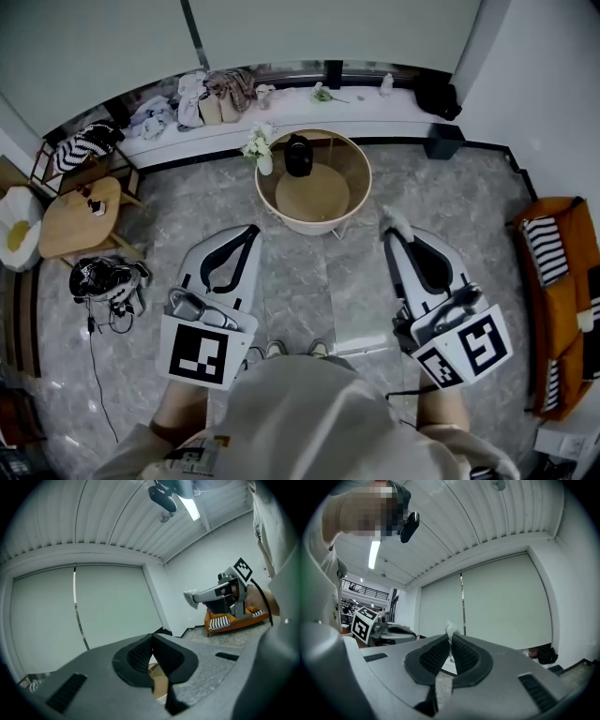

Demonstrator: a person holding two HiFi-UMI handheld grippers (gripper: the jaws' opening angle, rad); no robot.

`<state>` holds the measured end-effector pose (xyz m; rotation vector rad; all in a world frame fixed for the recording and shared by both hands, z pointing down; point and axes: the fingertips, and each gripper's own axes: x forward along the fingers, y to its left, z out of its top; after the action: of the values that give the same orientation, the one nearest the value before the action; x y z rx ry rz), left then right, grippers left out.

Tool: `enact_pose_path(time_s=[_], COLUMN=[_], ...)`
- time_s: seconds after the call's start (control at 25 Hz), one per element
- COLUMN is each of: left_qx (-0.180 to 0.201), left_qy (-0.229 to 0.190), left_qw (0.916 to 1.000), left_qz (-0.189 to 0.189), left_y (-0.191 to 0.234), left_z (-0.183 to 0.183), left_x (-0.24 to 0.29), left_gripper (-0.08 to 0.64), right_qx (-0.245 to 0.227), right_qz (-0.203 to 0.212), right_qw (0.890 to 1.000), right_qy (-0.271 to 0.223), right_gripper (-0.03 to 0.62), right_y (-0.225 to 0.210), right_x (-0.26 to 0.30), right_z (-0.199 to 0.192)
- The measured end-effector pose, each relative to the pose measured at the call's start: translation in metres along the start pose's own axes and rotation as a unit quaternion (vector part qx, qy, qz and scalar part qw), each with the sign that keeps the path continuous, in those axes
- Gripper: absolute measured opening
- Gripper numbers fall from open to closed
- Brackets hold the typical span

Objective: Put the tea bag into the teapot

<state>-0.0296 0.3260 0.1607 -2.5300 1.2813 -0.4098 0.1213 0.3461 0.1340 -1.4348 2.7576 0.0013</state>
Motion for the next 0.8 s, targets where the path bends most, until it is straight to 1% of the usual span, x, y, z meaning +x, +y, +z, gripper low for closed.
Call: enact_pose_path(time_s=[0.24,0.4,0.6,0.72,0.8], left_qx=[0.005,-0.012,0.024,0.026,0.018], left_qy=[0.011,0.025,0.019,0.018,0.018], left_qw=[0.9999,0.9993,0.9992,0.9991,0.9992], left_qz=[0.009,0.024,0.026,0.028,0.032], left_y=[-0.025,-0.038,-0.053,-0.055,-0.056], left_z=[0.007,0.004,0.018,0.018,0.015], left_x=[0.021,0.022,0.024,0.025,0.026], left_gripper=[0.008,0.008,0.008,0.008,0.008], right_qx=[0.002,0.005,0.007,0.006,0.006], right_qz=[0.017,0.025,0.036,0.038,0.039], right_qw=[1.000,1.000,0.999,0.999,0.999], right_qy=[-0.004,-0.011,-0.015,-0.018,-0.018], right_gripper=[0.017,0.017,0.017,0.017,0.017], right_y=[-0.028,-0.037,-0.043,-0.045,-0.047], right_x=[-0.013,-0.029,-0.039,-0.039,-0.039], right_z=[-0.001,-0.005,-0.005,-0.006,-0.009])
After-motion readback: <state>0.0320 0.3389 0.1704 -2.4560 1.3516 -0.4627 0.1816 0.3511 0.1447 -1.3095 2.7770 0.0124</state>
